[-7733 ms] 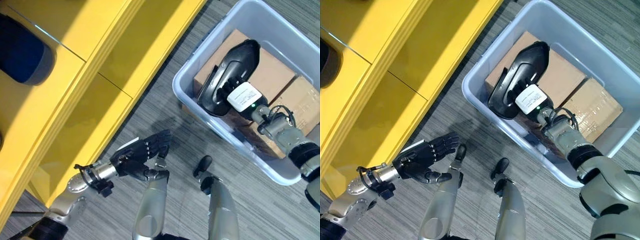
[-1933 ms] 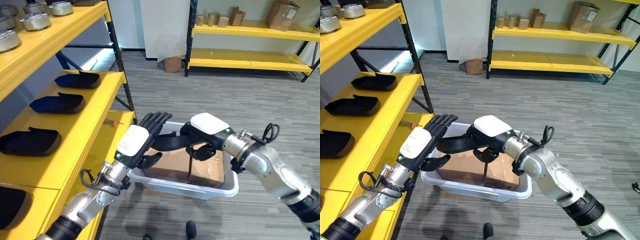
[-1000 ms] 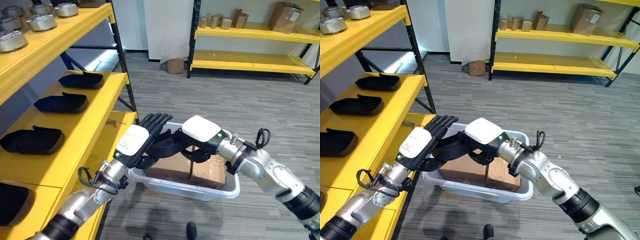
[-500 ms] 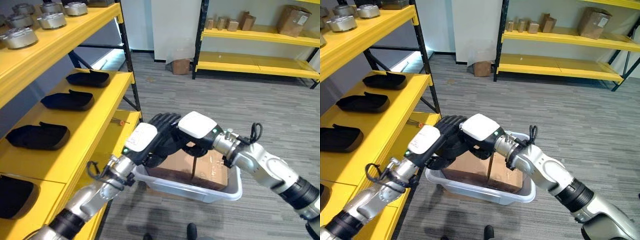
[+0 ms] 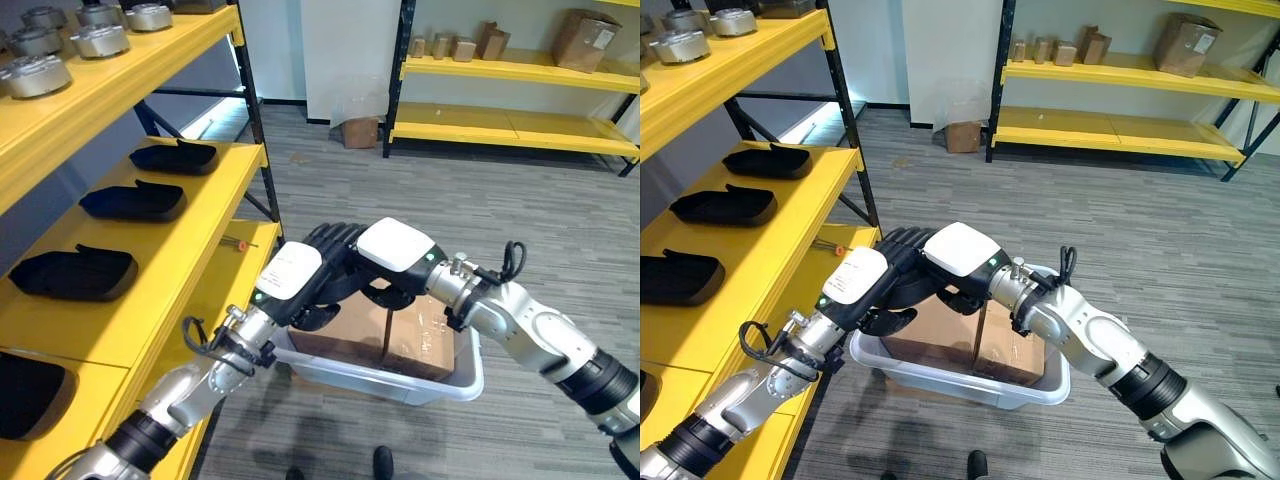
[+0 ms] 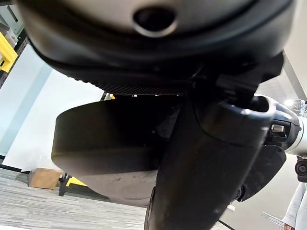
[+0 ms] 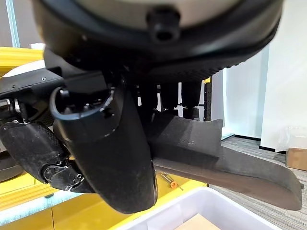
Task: Move parts from the plastic box to the shelf.
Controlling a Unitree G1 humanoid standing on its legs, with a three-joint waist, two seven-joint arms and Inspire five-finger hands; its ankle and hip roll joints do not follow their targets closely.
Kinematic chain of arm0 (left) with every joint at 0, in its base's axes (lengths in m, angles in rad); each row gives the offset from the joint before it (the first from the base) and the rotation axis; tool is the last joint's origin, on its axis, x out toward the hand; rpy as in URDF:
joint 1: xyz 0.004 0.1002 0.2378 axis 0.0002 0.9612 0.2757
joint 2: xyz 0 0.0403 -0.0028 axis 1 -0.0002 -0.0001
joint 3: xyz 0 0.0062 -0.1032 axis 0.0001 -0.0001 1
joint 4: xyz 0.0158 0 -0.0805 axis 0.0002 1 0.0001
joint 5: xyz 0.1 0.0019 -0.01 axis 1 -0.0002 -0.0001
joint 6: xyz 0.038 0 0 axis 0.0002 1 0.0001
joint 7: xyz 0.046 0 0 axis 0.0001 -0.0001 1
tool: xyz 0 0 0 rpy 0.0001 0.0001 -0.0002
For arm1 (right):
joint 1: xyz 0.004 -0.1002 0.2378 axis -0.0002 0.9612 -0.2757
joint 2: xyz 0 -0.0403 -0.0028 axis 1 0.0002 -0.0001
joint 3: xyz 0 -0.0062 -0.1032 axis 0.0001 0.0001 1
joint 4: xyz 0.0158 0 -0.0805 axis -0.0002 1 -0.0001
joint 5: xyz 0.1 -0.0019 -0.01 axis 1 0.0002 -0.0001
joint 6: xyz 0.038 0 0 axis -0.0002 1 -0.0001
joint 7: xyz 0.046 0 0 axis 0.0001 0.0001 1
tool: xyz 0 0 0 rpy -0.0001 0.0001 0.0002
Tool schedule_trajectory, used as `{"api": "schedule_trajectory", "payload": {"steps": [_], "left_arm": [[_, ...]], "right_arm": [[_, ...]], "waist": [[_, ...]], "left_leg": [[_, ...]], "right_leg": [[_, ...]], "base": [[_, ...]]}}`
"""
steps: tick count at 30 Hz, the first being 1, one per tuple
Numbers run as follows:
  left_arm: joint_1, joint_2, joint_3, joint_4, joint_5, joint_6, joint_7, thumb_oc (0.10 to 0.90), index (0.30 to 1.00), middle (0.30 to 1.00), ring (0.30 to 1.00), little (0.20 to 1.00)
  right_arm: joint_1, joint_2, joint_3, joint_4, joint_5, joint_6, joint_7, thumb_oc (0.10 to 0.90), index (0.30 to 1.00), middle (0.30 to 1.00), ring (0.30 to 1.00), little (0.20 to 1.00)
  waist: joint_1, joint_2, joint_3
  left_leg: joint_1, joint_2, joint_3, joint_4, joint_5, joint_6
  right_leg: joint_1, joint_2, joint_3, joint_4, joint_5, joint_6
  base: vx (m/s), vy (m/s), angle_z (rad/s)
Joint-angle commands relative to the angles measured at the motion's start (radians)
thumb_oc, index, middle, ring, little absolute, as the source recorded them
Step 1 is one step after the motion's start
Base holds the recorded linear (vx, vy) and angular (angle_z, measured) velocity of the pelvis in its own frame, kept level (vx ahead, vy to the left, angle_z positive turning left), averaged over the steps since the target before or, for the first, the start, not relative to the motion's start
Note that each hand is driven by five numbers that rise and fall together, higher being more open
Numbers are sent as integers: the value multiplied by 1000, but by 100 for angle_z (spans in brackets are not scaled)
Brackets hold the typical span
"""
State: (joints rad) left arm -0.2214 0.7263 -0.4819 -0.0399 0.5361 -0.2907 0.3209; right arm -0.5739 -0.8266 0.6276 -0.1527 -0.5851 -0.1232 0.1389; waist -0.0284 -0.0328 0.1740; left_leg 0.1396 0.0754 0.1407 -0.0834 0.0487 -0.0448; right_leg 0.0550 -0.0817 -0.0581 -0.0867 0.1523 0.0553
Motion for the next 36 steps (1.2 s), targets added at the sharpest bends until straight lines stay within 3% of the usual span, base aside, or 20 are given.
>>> {"api": "schedule_trajectory", "payload": {"steps": [1,11,20,27,36], "left_arm": [[-182,-19,-50,6,44,16,117,400,300,300,300,300],[-154,25,-44,129,196,33,275,400,300,300,300,300],[-110,9,23,245,175,58,405,400,300,300,300,300],[-110,-24,45,285,213,3,425,400,300,300,300,300],[-112,-34,32,298,230,-10,422,400,300,300,300,300]], "right_arm": [[-195,67,25,-66,54,-34,-103,400,300,300,300,300],[-182,49,21,-20,54,-55,-140,400,300,300,300,300],[-149,57,-4,32,105,-53,-187,400,300,300,300,300],[-148,100,-30,86,151,-28,-209,400,300,300,300,300],[-152,111,-35,99,152,-28,-206,400,300,300,300,300]], "waist": [[-8,-23,-79],[-5,-26,-81],[1,-26,-79],[7,-26,-77],[7,-25,-80]], "left_leg": [[20,34,-9,-2,-87,-10],[19,34,-7,-2,-84,-9],[21,35,-15,-1,-81,-9],[22,32,-29,2,-85,-9],[20,30,-28,3,-87,-9]], "right_leg": [[64,-53,62,10,-126,96],[64,-51,64,11,-125,96],[66,-51,62,14,-125,92],[68,-51,57,19,-129,91],[67,-52,58,19,-129,91]], "base": [[0,0,0],[0,0,0],[0,0,0],[0,0,0],[0,0,0]]}}
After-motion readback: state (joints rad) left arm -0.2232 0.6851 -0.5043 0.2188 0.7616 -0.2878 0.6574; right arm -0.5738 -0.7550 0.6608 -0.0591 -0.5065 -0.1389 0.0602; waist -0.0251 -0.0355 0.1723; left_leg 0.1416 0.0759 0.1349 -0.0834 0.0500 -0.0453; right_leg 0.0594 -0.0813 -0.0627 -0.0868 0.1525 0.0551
